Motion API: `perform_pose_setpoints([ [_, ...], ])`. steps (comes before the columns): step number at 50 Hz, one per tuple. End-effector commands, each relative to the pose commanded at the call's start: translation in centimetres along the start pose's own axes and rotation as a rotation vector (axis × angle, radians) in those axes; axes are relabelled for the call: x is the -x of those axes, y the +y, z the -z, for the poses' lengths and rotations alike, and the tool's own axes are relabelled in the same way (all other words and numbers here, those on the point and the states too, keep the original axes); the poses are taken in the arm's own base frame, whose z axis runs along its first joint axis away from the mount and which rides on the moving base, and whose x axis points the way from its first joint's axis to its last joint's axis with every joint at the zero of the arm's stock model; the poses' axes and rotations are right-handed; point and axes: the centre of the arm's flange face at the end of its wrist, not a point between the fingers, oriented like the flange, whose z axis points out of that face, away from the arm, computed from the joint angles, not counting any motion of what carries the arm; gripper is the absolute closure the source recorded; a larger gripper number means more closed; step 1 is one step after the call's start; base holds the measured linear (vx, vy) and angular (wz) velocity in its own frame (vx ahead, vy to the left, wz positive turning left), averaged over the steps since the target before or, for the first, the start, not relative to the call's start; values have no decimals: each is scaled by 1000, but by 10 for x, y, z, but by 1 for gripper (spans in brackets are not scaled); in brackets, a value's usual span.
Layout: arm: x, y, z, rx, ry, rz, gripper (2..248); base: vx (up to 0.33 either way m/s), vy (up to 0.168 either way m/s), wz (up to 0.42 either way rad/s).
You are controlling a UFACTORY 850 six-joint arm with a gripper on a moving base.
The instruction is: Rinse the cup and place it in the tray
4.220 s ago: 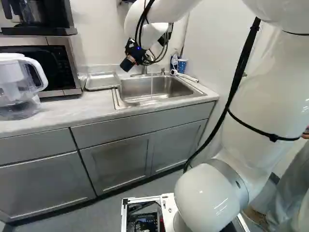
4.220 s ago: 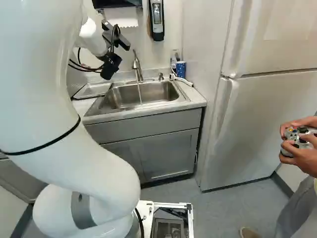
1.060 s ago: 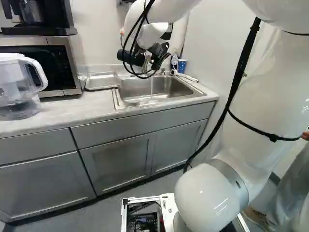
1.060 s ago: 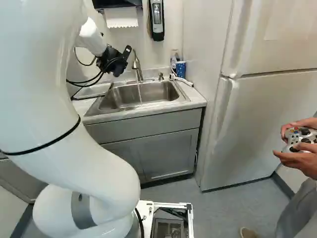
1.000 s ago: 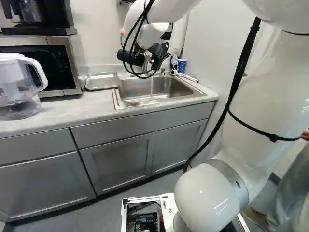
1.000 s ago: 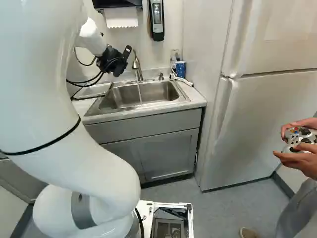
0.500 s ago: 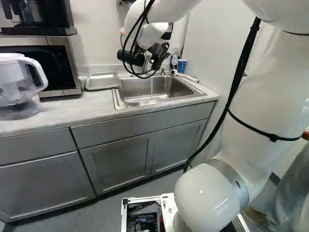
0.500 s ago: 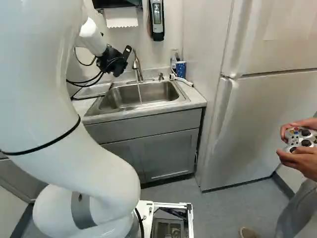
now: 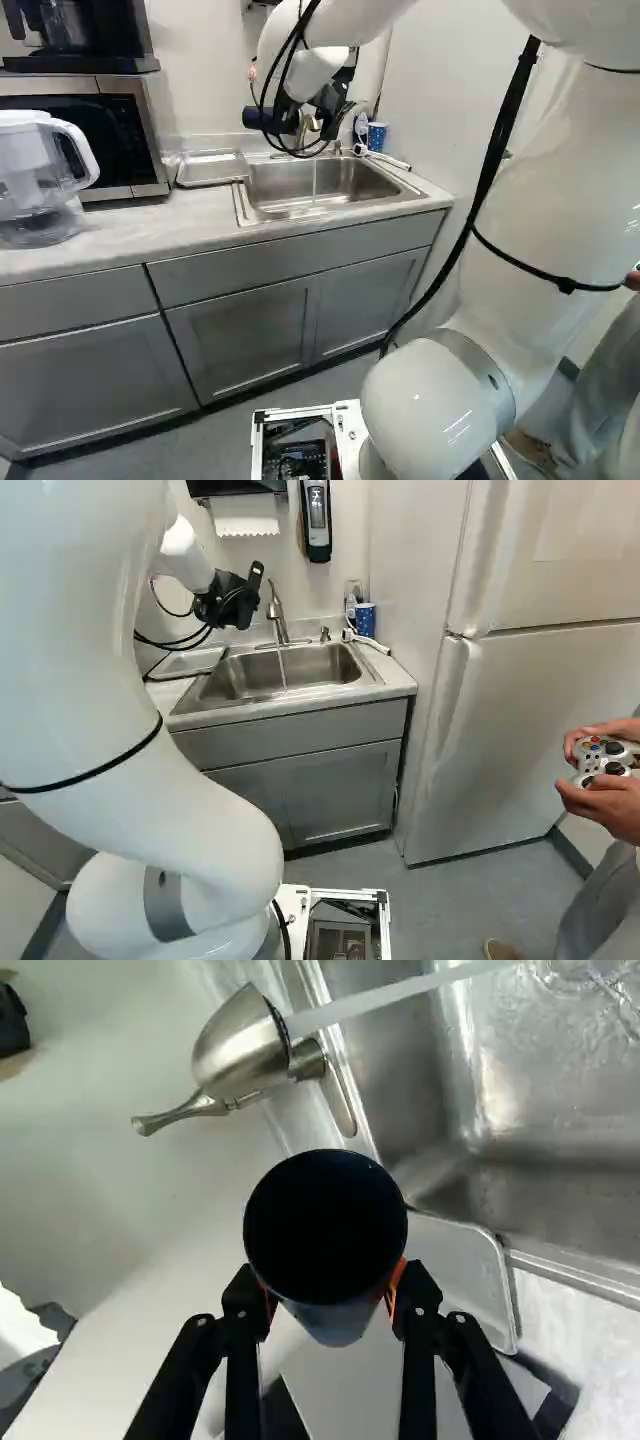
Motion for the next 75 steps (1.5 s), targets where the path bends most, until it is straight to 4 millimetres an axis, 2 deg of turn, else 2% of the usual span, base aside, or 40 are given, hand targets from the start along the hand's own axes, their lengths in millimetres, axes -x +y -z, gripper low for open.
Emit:
perform_pose_setpoints([
  [75, 0, 0, 0, 0, 0, 788, 127, 0, 0, 0],
])
